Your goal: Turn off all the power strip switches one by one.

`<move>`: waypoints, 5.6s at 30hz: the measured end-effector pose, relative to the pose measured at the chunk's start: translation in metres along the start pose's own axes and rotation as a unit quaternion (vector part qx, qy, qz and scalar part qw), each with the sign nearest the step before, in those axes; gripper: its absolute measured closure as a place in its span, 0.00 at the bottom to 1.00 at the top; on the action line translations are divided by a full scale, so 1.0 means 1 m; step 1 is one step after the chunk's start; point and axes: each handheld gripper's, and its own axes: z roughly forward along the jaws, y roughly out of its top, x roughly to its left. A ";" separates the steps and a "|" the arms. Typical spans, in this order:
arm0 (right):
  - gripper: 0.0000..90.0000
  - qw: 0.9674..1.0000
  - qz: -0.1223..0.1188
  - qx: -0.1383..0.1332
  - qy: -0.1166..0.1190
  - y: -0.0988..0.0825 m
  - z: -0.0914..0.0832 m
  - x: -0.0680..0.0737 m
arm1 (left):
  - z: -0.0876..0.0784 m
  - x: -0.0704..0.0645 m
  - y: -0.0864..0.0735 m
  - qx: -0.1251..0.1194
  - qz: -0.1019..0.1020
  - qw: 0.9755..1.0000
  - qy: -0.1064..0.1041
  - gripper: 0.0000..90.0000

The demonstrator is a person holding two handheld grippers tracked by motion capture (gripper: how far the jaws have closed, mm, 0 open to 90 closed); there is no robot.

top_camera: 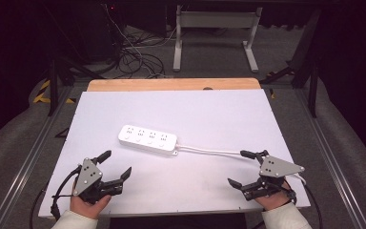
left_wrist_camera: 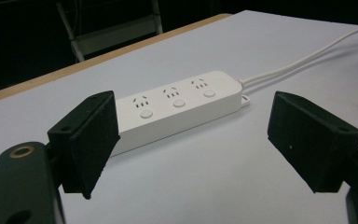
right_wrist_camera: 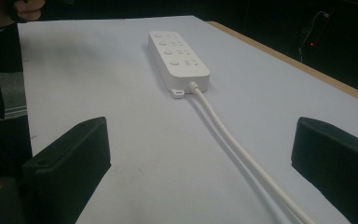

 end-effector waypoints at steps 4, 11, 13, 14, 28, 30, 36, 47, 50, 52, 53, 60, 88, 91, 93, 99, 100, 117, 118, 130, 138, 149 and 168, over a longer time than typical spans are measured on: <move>0.06 1.000 0.001 0.001 0.000 0.000 0.001 -0.001 | -0.001 0.002 0.001 -0.002 -0.009 1.000 -0.006 0.19; 0.06 1.000 0.003 0.005 0.004 0.000 0.002 0.001 | -0.001 0.001 0.004 0.005 0.001 1.000 -0.008 0.19; 0.05 1.000 0.008 0.005 0.017 0.000 0.003 0.001 | 0.000 0.000 0.005 0.005 -0.004 1.000 -0.009 0.19; 0.05 1.000 0.009 0.009 0.018 0.000 0.004 0.001 | 0.000 0.001 0.006 0.006 -0.005 1.000 -0.009 0.20; 0.05 1.000 0.005 0.010 0.021 0.000 0.006 0.001 | 0.005 0.005 0.023 0.022 -0.010 0.999 -0.046 0.25; 0.05 1.000 0.005 0.013 0.021 0.000 0.006 0.001 | 0.007 0.007 0.025 0.026 -0.017 0.998 -0.049 0.25; 0.05 1.000 0.003 0.014 0.022 0.000 0.007 0.002 | 0.011 0.008 0.035 0.032 -0.020 0.998 -0.059 0.27; 0.05 1.000 0.004 0.016 0.026 0.000 0.007 0.002 | 0.026 0.006 0.051 0.049 -0.017 0.996 -0.075 0.40; 0.05 1.000 0.002 0.016 0.027 0.000 0.008 0.001 | 0.032 0.008 0.054 0.062 -0.011 0.994 -0.084 0.42; 0.05 1.000 0.003 0.016 0.027 0.000 0.008 0.002 | 0.036 0.008 0.055 0.065 -0.009 0.995 -0.080 0.42; 0.05 1.000 0.004 0.016 0.027 0.000 0.007 0.002 | 0.037 0.009 0.055 0.065 -0.012 0.995 -0.081 0.42; 0.05 0.999 0.001 0.016 0.028 0.000 0.008 0.002 | 0.045 0.013 0.060 0.055 -0.029 0.995 -0.075 0.42; 0.06 0.999 0.003 0.019 0.034 -0.001 0.010 0.003 | 0.069 0.016 0.076 0.114 -0.004 0.987 -0.116 0.88; 0.06 0.999 0.004 0.019 0.036 -0.001 0.011 0.003 | 0.075 0.016 0.078 0.130 -0.020 0.984 -0.118 0.98; 0.06 0.999 0.004 0.018 0.036 -0.001 0.010 0.003 | 0.080 0.017 0.079 0.137 -0.027 0.982 -0.126 1.00; 0.06 0.999 0.004 0.018 0.037 -0.001 0.010 0.002 | 0.098 0.017 0.079 0.153 -0.040 0.977 -0.142 1.00; 0.06 0.999 0.004 0.018 0.037 -0.001 0.010 0.002 | 0.101 0.016 0.078 0.155 -0.047 0.976 -0.144 1.00; 0.07 0.999 0.002 0.019 0.040 -0.001 0.010 0.003 | 0.146 0.010 0.058 0.204 -0.026 0.971 -0.123 1.00; 0.07 0.999 0.002 0.019 0.040 -0.001 0.010 0.003 | 0.148 0.011 0.057 0.204 -0.026 0.971 -0.120 1.00; 0.07 0.999 0.002 0.020 0.041 -0.001 0.010 0.002 | 0.165 0.004 0.046 0.217 -0.017 0.970 -0.107 1.00; 0.07 0.999 0.002 0.020 0.042 -0.001 0.010 0.002 | 0.170 0.003 0.044 0.220 -0.014 0.970 -0.106 1.00; 0.07 0.999 0.001 0.021 0.042 -0.001 0.010 0.003 | 0.172 0.002 0.042 0.220 -0.017 0.969 -0.111 1.00; 0.07 0.999 0.003 0.024 0.043 -0.002 0.011 0.003 | 0.171 0.000 0.038 0.206 0.004 0.974 -0.094 1.00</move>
